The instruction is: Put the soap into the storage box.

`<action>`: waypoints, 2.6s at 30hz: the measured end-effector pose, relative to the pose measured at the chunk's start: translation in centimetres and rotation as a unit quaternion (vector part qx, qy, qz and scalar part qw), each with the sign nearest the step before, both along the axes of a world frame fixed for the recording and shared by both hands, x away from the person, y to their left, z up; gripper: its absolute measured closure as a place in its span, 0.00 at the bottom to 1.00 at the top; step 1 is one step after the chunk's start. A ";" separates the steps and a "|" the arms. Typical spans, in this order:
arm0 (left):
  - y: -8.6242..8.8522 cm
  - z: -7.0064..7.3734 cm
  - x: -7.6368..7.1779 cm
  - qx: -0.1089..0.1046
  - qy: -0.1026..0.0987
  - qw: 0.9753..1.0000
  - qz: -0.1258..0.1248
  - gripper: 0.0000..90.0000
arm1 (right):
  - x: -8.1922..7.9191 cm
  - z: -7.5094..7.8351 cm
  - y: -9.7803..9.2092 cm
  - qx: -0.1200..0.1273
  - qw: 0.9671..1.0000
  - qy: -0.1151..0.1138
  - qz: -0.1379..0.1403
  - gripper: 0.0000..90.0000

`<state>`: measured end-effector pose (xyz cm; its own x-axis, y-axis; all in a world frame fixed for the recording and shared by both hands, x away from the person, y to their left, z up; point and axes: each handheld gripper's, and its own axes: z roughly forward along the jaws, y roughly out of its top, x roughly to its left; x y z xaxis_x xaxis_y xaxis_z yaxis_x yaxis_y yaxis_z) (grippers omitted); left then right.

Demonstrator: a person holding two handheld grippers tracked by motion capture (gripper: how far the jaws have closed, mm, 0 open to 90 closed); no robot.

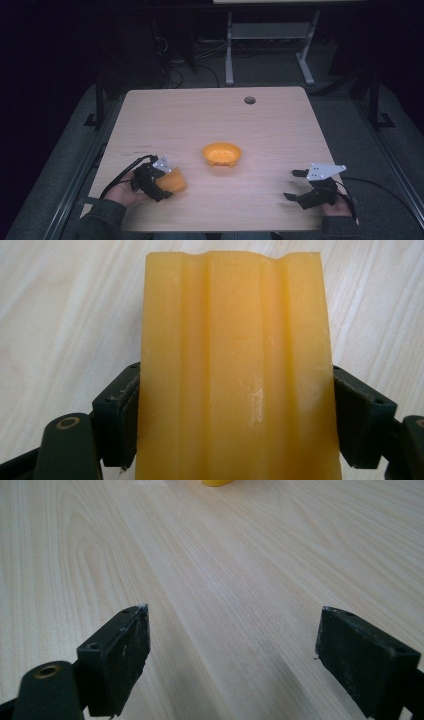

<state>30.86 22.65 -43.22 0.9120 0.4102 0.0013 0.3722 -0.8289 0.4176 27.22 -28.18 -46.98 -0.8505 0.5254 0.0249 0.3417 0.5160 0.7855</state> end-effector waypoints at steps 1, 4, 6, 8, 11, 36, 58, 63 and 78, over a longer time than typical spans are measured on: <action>0.0 0.3 0.0 -0.001 -0.001 1.000 -0.005 0.23 | 0.0 0.0 0.0 0.000 1.000 0.000 -0.001 0.15; -0.1 0.8 0.0 -0.002 -0.012 1.000 -0.006 0.23 | 0.0 0.1 0.0 0.002 1.000 -0.001 -0.002 0.15; -0.1 1.1 0.0 0.001 -0.020 1.000 -0.007 0.24 | -0.1 0.1 0.0 0.003 1.000 -0.002 -0.003 0.15; -0.2 1.4 0.2 -0.003 -0.020 1.000 -0.007 0.24 | -0.1 0.1 0.0 0.004 1.000 -0.003 -0.003 0.15; -0.3 1.7 0.4 -0.002 -0.020 1.000 -0.008 0.24 | -0.1 0.2 -0.1 0.004 1.000 -0.003 -0.003 0.15; -2.5 5.6 2.1 -0.004 -0.045 0.998 -0.032 0.24 | -0.1 0.3 -0.4 0.012 1.000 -0.011 -0.004 0.15; -5.1 7.6 4.5 -0.006 -0.051 0.997 -0.052 0.24 | -0.1 0.4 -0.7 0.020 1.000 -0.018 -0.007 0.15; -6.0 7.8 5.4 -0.001 -0.050 0.997 -0.057 0.24 | -0.1 0.4 -0.8 0.023 1.000 -0.019 -0.008 0.15; -7.9 8.0 6.7 -0.008 -0.049 0.996 -0.069 0.24 | -0.1 0.4 -0.9 0.025 1.000 -0.016 -0.009 0.15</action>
<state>37.58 14.72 -35.18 0.9556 0.2818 0.0867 0.2124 -0.8618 0.4606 27.09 -29.03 -46.55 -0.8418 0.5393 0.0244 0.3243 0.4690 0.8215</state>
